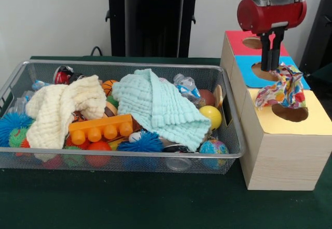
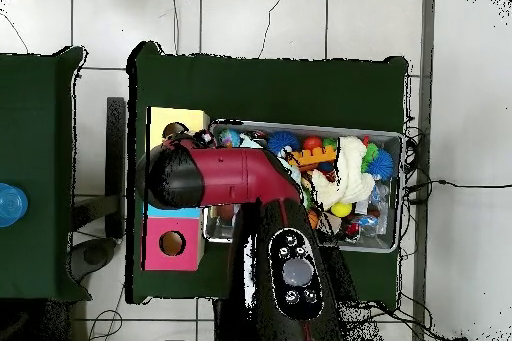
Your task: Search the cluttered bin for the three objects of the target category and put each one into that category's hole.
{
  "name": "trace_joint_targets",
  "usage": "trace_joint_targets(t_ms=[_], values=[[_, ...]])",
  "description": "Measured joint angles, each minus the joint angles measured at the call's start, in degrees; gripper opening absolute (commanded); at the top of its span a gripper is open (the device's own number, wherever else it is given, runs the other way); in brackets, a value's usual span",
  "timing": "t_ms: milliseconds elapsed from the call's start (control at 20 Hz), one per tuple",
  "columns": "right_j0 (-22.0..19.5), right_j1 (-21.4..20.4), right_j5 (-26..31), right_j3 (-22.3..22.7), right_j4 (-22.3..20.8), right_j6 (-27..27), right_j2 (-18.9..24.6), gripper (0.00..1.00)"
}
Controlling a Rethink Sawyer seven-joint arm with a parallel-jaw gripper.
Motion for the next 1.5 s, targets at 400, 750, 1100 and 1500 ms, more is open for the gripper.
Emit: trace_joint_targets(t_ms=[400,750,1100,1500], values=[[-0.28,2.10,-2.80,0.05,0.01,0.00,0.88,0.00],[-1.01,2.59,-4.22,0.46,0.02,0.00,2.41,0.00],[-2.12,3.47,-4.89,0.93,0.02,0.00,3.57,0.00],[-2.50,4.76,-7.53,2.56,0.02,0.00,4.00,0.00]])
